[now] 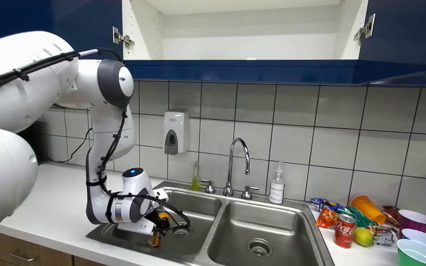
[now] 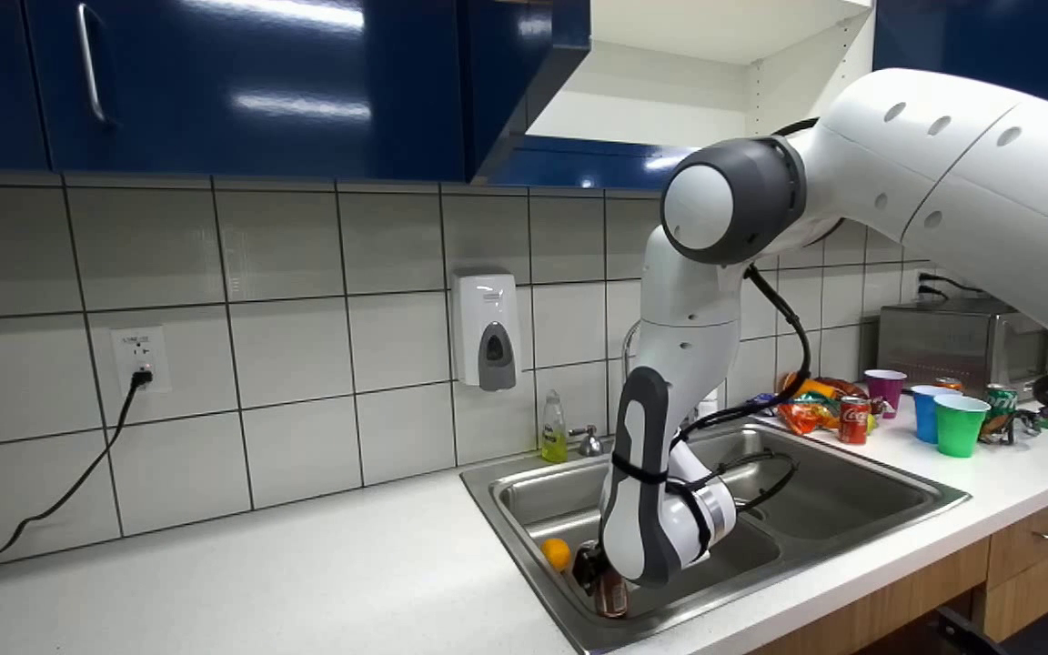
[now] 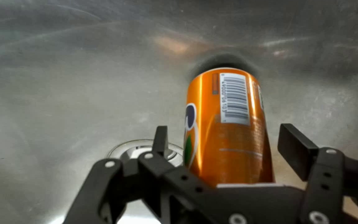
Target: Put the orange can in the sink on the left.
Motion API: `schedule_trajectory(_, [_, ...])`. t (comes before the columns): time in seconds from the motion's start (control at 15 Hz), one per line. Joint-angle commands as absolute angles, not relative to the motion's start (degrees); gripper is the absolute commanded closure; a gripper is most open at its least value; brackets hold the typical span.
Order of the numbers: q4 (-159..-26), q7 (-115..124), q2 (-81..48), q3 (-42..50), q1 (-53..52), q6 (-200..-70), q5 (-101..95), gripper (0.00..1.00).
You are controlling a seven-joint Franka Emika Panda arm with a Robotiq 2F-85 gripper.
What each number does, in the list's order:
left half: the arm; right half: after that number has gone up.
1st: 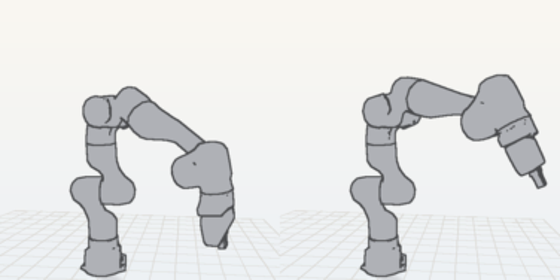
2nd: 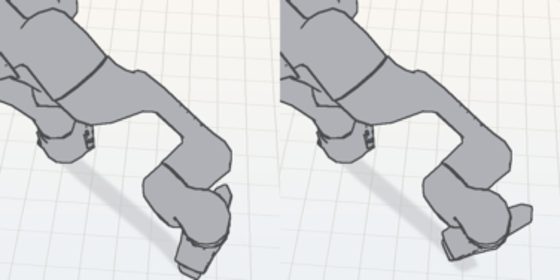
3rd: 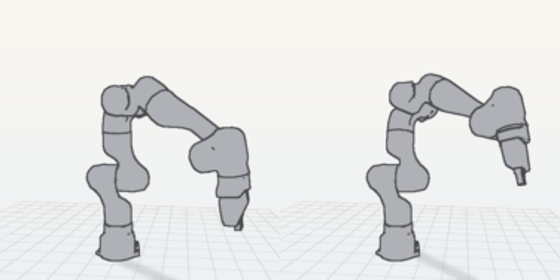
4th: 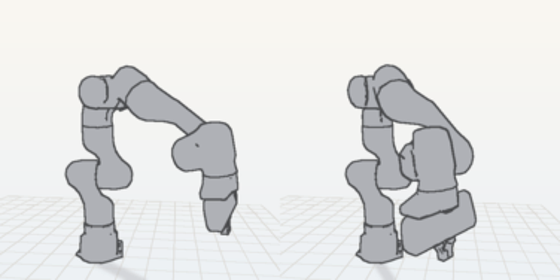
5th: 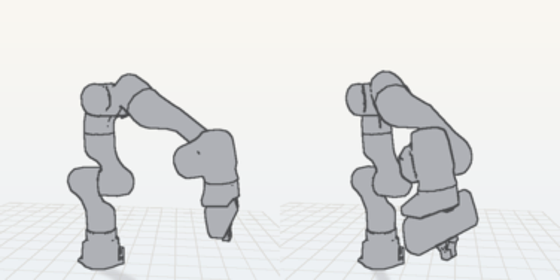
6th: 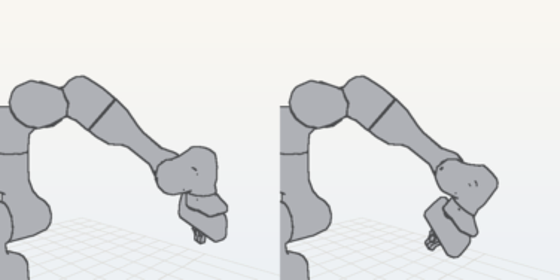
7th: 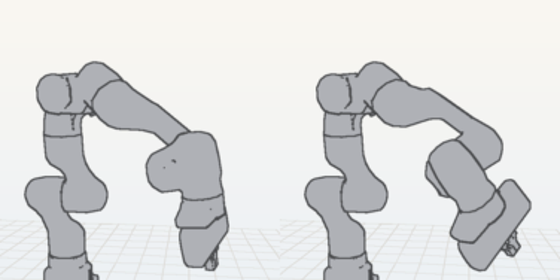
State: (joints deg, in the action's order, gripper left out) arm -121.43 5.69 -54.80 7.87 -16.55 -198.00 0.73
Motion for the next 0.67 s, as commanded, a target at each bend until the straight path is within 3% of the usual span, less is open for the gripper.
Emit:
schedule_trajectory(0.0, [-120.6, 2.8, -55.3, 6.3, -14.8, -198.0, 1.5, 0.00])
schedule_trajectory(0.6, [-121.8, 2.4, -54.6, 7.4, -16.7, -198.0, 2.3, 0.00])
